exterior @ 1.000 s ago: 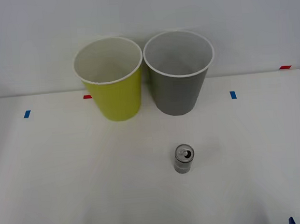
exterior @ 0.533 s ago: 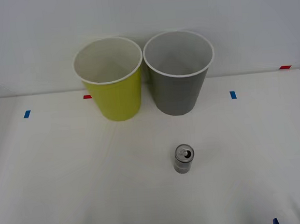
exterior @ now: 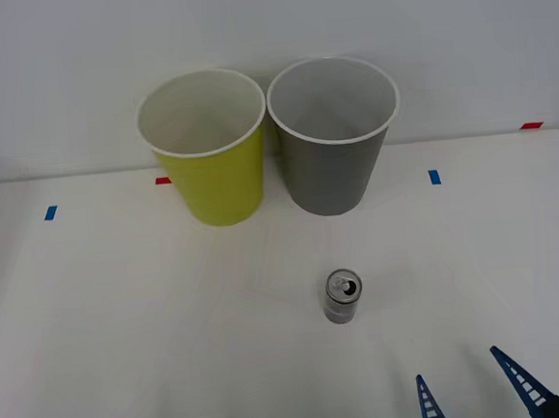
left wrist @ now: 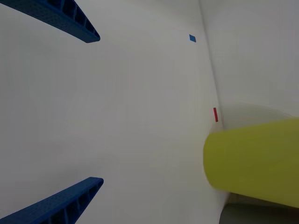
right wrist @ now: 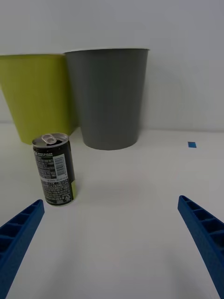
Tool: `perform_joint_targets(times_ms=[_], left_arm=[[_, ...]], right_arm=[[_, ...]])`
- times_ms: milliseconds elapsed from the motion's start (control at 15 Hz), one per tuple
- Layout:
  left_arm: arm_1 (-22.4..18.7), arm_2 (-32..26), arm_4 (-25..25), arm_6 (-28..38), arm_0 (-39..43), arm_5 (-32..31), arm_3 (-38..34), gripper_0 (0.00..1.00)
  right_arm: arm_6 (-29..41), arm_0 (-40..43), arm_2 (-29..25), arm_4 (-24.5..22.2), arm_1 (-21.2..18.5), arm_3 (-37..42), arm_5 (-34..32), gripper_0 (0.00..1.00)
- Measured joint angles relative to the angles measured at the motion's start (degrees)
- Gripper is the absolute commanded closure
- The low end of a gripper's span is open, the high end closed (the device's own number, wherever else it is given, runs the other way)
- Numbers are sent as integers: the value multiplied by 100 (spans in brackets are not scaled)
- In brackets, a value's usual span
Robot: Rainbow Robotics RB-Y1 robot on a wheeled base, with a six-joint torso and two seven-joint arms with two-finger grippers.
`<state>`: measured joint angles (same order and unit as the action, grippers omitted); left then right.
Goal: Put cans in the gray bin and PET bottles in the light green bin.
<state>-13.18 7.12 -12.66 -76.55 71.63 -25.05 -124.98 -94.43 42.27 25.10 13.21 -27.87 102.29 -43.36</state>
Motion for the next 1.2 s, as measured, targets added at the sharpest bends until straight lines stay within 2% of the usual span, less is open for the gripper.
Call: perform_joint_targets(times_ms=[267,667,1200], left_arm=[[0,0,0,0,0,0,0,0],[0,0,0,0,0,0,0,0],[0,0,0,0,0,0,0,0]], right_arm=[[-33,-780,323,104,5,-679,-261,0],[-221,-1403,531,136,406,-724,403,0],[-322,-1860,679,274,610,-734,1008,0]])
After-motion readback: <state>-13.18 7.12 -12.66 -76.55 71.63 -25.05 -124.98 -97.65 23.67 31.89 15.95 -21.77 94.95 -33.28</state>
